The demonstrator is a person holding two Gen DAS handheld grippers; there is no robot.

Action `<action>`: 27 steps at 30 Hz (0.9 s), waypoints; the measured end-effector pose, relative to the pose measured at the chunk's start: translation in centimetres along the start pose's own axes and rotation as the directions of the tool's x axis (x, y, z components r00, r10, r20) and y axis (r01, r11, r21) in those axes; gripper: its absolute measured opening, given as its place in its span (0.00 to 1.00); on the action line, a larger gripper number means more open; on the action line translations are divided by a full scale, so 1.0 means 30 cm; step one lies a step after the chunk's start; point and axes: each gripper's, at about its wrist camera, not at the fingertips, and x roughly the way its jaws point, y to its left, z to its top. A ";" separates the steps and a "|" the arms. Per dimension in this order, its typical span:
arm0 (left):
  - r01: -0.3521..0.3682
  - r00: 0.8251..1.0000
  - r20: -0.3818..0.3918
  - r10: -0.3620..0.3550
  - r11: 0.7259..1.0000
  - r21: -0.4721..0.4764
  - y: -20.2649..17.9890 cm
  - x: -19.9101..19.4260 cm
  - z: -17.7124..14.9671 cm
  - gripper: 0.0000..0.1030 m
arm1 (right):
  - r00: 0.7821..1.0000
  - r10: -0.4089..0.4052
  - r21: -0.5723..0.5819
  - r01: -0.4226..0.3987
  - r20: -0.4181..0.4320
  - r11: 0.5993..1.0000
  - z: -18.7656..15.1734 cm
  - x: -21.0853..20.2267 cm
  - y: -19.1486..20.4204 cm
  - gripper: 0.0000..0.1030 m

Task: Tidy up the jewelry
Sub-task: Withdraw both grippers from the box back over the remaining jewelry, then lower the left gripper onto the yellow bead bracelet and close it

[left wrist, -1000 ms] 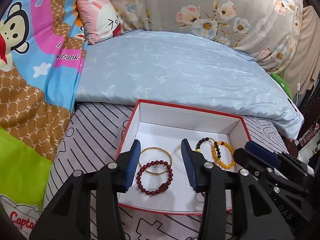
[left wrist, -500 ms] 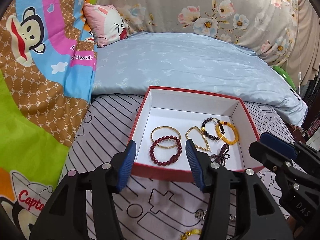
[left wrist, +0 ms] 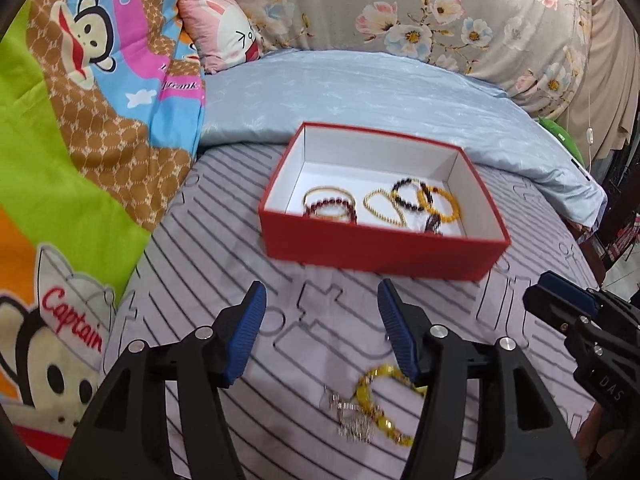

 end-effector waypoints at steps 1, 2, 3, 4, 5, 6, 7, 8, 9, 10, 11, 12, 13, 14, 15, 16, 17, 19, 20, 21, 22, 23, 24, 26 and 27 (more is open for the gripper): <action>-0.004 1.000 -0.007 0.004 1.000 -0.001 -0.004 -0.002 -0.025 0.54 | 1.000 -0.009 0.008 0.009 -0.007 1.000 -0.026 -0.008 -0.008 0.30; -0.005 1.000 -0.013 0.005 1.000 -0.002 -0.006 -0.003 -0.043 0.54 | 1.000 -0.011 0.019 0.012 -0.015 1.000 -0.050 -0.017 -0.016 0.30; -0.005 1.000 -0.019 0.005 1.000 -0.007 -0.009 -0.005 -0.064 0.54 | 1.000 -0.010 0.030 0.011 -0.023 0.999 -0.075 -0.025 -0.024 0.30; -0.004 1.000 -0.024 0.003 1.000 -0.010 -0.012 -0.007 -0.083 0.54 | 1.000 -0.014 0.034 0.015 -0.028 0.999 -0.093 -0.032 -0.029 0.30; -0.003 1.000 -0.030 0.003 1.000 -0.018 -0.013 -0.010 -0.107 0.54 | 0.999 -0.023 0.035 0.024 -0.032 0.999 -0.113 -0.041 -0.030 0.30; -0.001 0.999 -0.036 0.000 1.000 -0.027 -0.014 -0.011 -0.123 0.54 | 0.999 -0.031 0.038 0.032 -0.038 0.999 -0.135 -0.050 -0.033 0.30; 0.009 0.999 -0.043 -0.011 0.999 -0.039 -0.015 -0.014 -0.145 0.54 | 0.999 -0.030 0.045 0.033 -0.045 0.998 -0.155 -0.057 -0.036 0.30; 0.013 0.999 -0.048 -0.016 0.999 -0.046 -0.017 -0.015 -0.160 0.54 | 0.998 -0.027 0.055 0.030 -0.053 0.998 -0.176 -0.065 -0.039 0.30; 0.019 0.998 -0.053 -0.022 0.999 -0.051 -0.022 -0.018 -0.178 0.54 | 0.998 -0.027 0.060 0.031 -0.060 0.998 -0.194 -0.071 -0.040 0.30; 0.020 0.998 -0.055 -0.023 0.998 -0.052 -0.025 -0.019 -0.190 0.54 | 0.997 -0.028 0.064 0.032 -0.066 0.997 -0.208 -0.075 -0.040 0.30; 0.015 0.998 -0.056 -0.018 0.999 -0.052 -0.030 -0.024 -0.205 0.54 | 0.997 -0.027 0.069 0.032 -0.073 0.997 -0.222 -0.078 -0.041 0.30; 0.013 0.998 -0.052 -0.016 0.999 -0.051 -0.033 -0.028 -0.218 0.54 | 0.996 -0.021 0.077 0.027 -0.081 0.997 -0.239 -0.082 -0.040 0.30; 0.011 0.999 -0.050 -0.014 0.999 -0.052 -0.036 -0.033 -0.231 0.54 | 0.996 -0.020 0.080 0.027 -0.086 0.996 -0.250 -0.086 -0.037 0.30; 0.009 0.999 -0.047 -0.012 0.998 -0.054 -0.039 -0.040 -0.246 0.55 | 0.996 -0.022 0.082 0.029 -0.089 0.996 -0.262 -0.089 -0.032 0.30; 0.011 0.999 -0.045 -0.014 0.998 -0.055 -0.041 -0.043 -0.252 0.55 | 0.996 -0.018 0.088 0.027 -0.093 0.996 -0.271 -0.090 -0.031 0.30; 0.015 0.999 -0.044 -0.018 0.998 -0.059 -0.042 -0.048 -0.264 0.56 | 0.995 -0.013 0.095 0.022 -0.095 0.995 -0.279 -0.091 -0.031 0.30; 0.020 0.999 -0.047 -0.023 0.998 -0.065 -0.042 -0.049 -0.277 0.59 | 0.995 -0.010 0.098 0.020 -0.097 0.995 -0.284 -0.091 -0.029 0.30; 0.020 0.998 -0.058 -0.023 0.998 -0.066 -0.045 -0.047 -0.294 0.60 | 0.995 -0.011 0.095 0.020 -0.099 0.995 -0.285 -0.087 -0.024 0.30; 0.022 0.998 -0.065 -0.026 0.998 -0.067 -0.047 -0.044 -0.301 0.60 | 0.995 -0.010 0.095 0.020 -0.098 0.995 -0.284 -0.085 -0.022 0.30; 0.025 0.997 -0.070 -0.030 0.997 -0.069 -0.052 -0.042 -0.307 0.60 | 0.995 -0.009 0.097 0.018 -0.099 0.995 -0.283 -0.083 -0.021 0.30; 0.032 0.997 -0.074 -0.037 0.997 -0.073 -0.055 -0.041 -0.310 0.60 | 0.995 -0.007 0.099 0.017 -0.098 0.995 -0.281 -0.083 -0.020 0.30; 0.035 0.996 -0.074 -0.041 0.997 -0.074 -0.056 -0.042 -0.313 0.60 | 0.995 -0.006 0.100 0.015 -0.097 0.995 -0.282 -0.083 -0.018 0.30; 0.038 0.996 -0.073 -0.043 0.997 -0.074 -0.061 -0.043 -0.313 0.60 | 0.995 -0.004 0.101 0.014 -0.097 0.995 -0.280 -0.083 -0.019 0.30; 0.049 0.996 -0.074 -0.054 0.996 -0.074 -0.073 -0.041 -0.310 0.60 | 0.995 -0.002 0.100 0.011 -0.098 0.995 -0.283 -0.083 -0.015 0.30; 0.052 0.996 -0.075 -0.057 0.996 -0.072 -0.078 -0.038 -0.310 0.60 | 0.995 -0.002 0.099 0.012 -0.098 0.995 -0.284 -0.083 -0.014 0.30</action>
